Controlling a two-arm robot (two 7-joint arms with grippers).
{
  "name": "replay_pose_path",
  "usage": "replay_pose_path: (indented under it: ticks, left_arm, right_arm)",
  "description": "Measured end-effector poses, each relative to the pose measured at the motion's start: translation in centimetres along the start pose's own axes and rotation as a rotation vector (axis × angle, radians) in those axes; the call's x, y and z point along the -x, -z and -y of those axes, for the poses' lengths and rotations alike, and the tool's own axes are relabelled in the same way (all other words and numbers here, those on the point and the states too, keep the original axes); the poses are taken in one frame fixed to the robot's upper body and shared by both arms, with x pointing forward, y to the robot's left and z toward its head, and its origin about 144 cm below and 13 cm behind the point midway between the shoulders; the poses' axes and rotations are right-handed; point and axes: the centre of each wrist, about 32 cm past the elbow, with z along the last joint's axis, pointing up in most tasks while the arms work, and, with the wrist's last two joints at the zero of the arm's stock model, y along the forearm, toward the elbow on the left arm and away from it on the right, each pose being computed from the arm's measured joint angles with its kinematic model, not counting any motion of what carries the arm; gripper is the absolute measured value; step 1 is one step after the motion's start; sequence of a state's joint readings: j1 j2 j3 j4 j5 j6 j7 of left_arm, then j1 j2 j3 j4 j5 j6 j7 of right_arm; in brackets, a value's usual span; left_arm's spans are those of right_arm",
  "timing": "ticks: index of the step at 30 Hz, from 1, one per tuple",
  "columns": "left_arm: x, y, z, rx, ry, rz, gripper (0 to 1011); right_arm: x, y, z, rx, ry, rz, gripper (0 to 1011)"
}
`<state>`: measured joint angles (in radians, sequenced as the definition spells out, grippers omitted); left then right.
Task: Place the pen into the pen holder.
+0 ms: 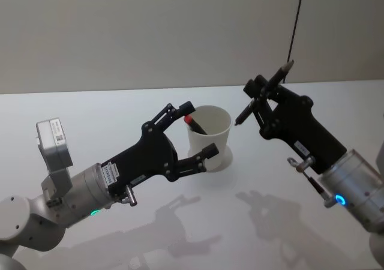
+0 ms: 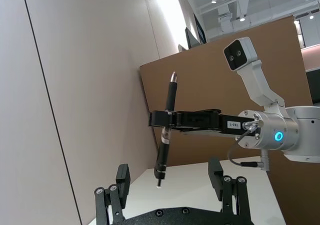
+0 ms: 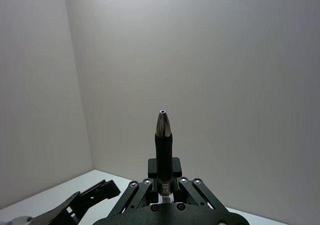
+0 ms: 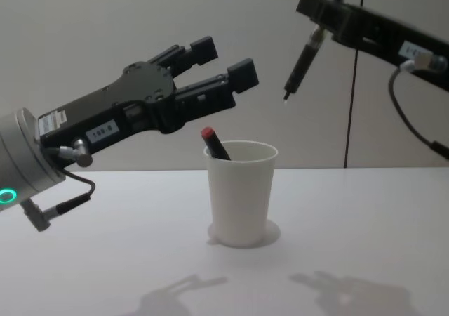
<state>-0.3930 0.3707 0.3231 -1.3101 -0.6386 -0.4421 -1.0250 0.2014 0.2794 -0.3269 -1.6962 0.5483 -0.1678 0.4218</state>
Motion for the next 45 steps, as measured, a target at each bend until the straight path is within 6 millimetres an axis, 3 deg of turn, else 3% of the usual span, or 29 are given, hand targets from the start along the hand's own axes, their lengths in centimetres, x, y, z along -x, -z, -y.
replay_pose_path:
  ticks: [29,45]
  left_arm:
    - [0.0,0.0,0.0,0.0,0.0,0.0,1004]
    - [0.0,0.0,0.0,0.0,0.0,0.0,1004]
  right_arm:
    - [-1.7,1.7,-5.4,0.057,-0.011,0.148,133]
    - [-1.8,2.3,-6.9,0.121,0.028,0.235,133]
